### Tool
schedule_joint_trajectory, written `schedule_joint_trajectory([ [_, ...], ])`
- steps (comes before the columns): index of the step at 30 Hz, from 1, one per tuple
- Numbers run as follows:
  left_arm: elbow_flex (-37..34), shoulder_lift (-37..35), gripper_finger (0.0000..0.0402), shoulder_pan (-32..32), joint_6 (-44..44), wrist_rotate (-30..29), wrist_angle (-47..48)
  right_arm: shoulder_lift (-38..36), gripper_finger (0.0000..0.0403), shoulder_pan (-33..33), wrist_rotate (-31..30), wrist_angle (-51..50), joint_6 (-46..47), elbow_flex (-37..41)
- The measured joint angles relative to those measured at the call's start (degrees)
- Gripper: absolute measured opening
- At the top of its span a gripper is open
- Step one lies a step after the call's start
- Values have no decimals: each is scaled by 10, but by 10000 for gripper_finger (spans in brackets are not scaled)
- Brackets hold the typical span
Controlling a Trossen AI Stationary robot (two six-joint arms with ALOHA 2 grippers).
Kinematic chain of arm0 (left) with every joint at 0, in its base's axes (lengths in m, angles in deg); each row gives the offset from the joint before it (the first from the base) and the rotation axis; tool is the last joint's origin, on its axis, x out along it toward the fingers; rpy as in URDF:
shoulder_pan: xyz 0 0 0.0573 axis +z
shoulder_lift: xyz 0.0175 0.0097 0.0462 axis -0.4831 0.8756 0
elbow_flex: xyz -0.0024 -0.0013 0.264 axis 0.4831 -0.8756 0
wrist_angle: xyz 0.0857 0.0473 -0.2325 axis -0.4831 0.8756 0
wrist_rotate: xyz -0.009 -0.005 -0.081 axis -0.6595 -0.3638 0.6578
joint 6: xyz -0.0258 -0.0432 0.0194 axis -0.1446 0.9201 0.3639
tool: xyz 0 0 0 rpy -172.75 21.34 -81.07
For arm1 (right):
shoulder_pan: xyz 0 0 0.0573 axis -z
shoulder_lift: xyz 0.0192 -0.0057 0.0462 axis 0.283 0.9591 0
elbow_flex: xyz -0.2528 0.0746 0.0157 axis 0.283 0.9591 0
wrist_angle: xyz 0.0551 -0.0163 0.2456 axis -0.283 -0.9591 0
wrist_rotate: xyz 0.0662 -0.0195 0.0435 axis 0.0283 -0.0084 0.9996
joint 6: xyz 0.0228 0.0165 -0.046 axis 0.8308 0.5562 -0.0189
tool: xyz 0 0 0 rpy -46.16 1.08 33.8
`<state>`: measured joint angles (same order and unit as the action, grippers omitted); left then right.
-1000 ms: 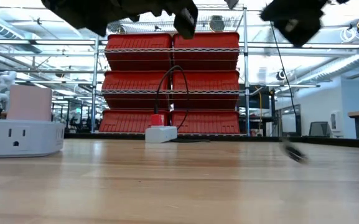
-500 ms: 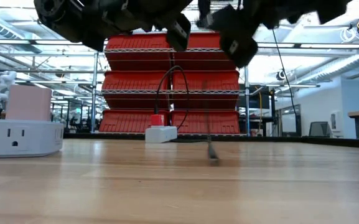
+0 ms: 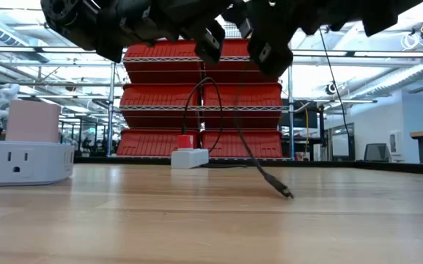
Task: Insert USB
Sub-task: Insert the black charger cable into the light pink charger adapter
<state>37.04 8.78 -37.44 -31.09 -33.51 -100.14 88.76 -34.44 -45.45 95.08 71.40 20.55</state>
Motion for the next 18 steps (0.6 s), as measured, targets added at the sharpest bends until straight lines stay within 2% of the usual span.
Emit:
schedule_joint_trajectory([
  [6,0,0,1,0,3,5,1,15,13,0,-1,28,-12,0],
  [18,0,0,5,12,20,25,-4,12,2,0,-19,31,-38,0],
])
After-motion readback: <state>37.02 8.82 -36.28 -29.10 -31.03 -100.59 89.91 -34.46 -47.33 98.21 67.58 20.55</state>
